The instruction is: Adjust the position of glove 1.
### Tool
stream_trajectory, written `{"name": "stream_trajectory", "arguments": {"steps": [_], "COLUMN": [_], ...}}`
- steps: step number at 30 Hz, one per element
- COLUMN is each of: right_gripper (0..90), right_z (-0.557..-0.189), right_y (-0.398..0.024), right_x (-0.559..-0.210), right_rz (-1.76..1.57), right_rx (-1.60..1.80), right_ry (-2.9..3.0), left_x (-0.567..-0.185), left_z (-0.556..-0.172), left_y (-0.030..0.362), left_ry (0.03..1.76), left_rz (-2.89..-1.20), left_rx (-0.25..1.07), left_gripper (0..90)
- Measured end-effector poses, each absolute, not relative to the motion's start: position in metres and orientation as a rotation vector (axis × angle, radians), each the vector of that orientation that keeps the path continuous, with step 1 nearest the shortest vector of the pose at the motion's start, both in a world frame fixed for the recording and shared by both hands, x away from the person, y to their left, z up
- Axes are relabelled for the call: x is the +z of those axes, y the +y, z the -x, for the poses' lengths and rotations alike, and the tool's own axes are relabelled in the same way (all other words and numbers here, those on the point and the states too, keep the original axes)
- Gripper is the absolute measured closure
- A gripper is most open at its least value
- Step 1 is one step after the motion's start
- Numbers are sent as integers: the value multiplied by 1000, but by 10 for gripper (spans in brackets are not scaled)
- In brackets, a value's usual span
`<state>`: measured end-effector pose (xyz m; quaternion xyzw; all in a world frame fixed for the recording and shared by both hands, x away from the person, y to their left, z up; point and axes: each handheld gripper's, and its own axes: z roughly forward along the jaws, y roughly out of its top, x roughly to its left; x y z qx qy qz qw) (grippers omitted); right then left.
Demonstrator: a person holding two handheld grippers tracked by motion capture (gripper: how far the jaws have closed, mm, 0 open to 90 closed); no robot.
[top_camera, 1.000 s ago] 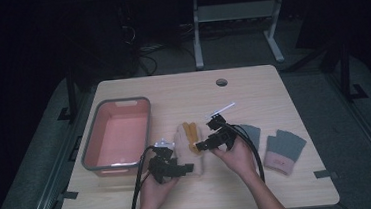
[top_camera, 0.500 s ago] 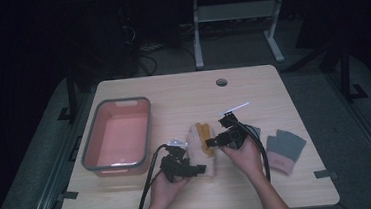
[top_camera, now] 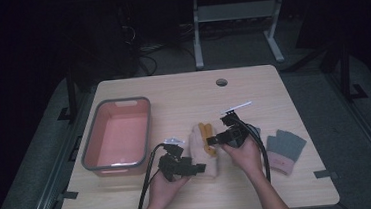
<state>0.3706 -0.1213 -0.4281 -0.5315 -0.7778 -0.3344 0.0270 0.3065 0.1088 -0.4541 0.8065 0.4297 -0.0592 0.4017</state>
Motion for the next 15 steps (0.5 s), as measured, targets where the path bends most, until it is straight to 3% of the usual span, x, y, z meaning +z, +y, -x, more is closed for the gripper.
{"name": "stream_trajectory", "arguments": {"steps": [15], "right_gripper": [326], "right_z": [-362], "right_y": [-119], "right_x": [-430], "right_rz": [1607], "right_rx": [-1051], "right_ry": [-2350], "left_x": [-461], "left_z": [-308], "left_y": [109], "left_ry": [1119], "left_rz": [-2037], "left_rx": [-181], "left_gripper": [442]}}
